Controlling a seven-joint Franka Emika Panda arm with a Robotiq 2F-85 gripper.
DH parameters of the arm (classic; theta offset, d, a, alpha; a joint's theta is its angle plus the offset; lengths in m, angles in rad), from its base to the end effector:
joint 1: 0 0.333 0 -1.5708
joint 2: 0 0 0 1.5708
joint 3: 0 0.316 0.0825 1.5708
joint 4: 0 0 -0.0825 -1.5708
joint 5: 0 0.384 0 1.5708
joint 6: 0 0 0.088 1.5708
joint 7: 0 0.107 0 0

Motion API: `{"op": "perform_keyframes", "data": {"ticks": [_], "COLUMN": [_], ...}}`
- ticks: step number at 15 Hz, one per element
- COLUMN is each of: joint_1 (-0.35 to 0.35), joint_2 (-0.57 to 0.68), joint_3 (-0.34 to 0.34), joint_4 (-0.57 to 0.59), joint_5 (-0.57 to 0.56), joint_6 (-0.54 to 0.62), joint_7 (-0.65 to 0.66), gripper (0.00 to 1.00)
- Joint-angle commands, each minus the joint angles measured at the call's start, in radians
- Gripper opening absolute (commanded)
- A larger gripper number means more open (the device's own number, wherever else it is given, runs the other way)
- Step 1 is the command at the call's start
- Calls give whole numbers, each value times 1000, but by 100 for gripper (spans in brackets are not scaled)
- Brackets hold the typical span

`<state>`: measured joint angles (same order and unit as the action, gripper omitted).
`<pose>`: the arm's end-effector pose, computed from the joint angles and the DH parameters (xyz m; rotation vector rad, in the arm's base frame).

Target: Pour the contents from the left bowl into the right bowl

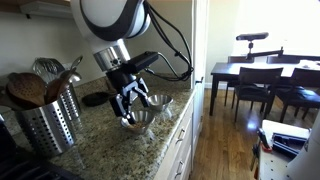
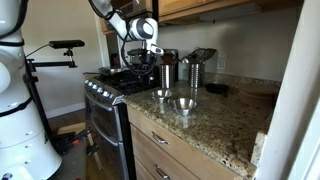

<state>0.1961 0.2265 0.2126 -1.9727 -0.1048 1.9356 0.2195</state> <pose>0.5251 0.2160 0.3399 2.9781 0.3594 -0.3481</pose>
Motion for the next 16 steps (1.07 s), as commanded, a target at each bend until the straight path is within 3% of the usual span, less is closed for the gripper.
{"op": "perform_keyframes", "data": {"ticks": [1,16], "joint_1": [23,60], "joint_2": [58,237], "joint_3": [-26,-59], "joint_4": [49,208], "joint_5": [-21,-21], "joint_6": [21,18], "joint_7": [32,26], "gripper": [100,100]}}
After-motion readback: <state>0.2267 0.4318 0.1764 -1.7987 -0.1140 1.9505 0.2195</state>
